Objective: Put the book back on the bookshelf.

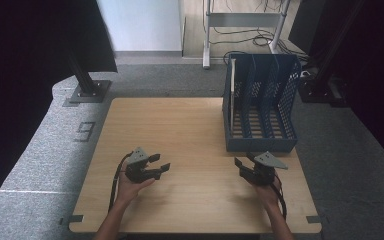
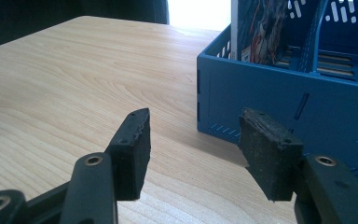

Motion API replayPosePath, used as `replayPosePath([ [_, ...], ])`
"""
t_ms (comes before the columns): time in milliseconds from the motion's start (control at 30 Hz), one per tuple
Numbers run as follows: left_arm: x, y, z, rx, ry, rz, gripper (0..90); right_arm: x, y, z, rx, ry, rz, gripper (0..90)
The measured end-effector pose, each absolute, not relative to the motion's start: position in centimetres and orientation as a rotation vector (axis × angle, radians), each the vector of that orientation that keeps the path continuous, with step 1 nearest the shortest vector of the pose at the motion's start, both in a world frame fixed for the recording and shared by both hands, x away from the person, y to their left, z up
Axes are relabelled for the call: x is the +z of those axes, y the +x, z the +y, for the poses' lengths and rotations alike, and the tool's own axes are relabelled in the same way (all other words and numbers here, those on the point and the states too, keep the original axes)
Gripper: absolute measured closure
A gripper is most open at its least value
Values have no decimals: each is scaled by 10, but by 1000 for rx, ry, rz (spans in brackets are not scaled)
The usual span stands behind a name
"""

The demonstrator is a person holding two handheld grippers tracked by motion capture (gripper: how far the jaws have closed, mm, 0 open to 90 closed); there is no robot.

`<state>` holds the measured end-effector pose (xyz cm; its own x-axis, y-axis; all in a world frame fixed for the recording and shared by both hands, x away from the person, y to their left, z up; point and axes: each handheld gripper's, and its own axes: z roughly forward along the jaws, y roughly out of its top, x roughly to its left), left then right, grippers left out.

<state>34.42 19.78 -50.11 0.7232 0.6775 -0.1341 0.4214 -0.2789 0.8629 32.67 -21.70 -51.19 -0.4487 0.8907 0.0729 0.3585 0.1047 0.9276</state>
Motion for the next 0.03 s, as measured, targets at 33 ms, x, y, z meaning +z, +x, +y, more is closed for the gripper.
replayPosePath([
  [33,-501,344,198,319,1917,846,381,-512,326,-217,1330,1217,1870,430],
])
